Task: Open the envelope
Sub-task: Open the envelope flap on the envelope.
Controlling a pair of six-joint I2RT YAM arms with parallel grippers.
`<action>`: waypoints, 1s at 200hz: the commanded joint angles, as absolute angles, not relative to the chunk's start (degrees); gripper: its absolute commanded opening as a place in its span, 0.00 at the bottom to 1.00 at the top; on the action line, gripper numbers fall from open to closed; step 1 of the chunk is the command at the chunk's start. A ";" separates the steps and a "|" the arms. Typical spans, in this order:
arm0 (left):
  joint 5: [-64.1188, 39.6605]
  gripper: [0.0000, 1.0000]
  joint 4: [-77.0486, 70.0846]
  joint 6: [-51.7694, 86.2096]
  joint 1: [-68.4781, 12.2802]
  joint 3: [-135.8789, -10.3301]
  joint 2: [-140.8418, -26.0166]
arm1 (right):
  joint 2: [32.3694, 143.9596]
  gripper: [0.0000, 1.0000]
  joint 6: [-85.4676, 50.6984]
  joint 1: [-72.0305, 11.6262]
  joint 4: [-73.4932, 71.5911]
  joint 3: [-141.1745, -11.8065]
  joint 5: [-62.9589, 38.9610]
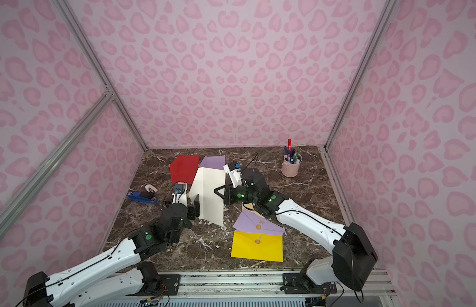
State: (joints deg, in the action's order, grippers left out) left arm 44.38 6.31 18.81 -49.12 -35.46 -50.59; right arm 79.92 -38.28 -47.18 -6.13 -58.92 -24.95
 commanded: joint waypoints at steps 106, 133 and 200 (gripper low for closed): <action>45.99 0.83 5.28 19.05 -47.11 -33.40 -46.29 | 79.42 0.00 -43.31 -47.36 -22.16 -55.82 -43.94; 40.70 0.84 0.35 17.11 -46.46 -30.46 -41.75 | 80.05 0.00 -44.90 -47.37 -24.99 -55.61 -46.28; 31.77 0.85 -7.40 13.89 -45.18 -25.26 -33.50 | 81.63 0.00 -48.52 -47.33 -30.58 -55.58 -50.36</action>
State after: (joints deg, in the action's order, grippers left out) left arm 36.34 -2.52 15.90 -45.43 -25.89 -34.61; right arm 81.14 -46.44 -47.24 -25.93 -55.59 -46.96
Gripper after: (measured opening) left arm 0.848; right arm 0.049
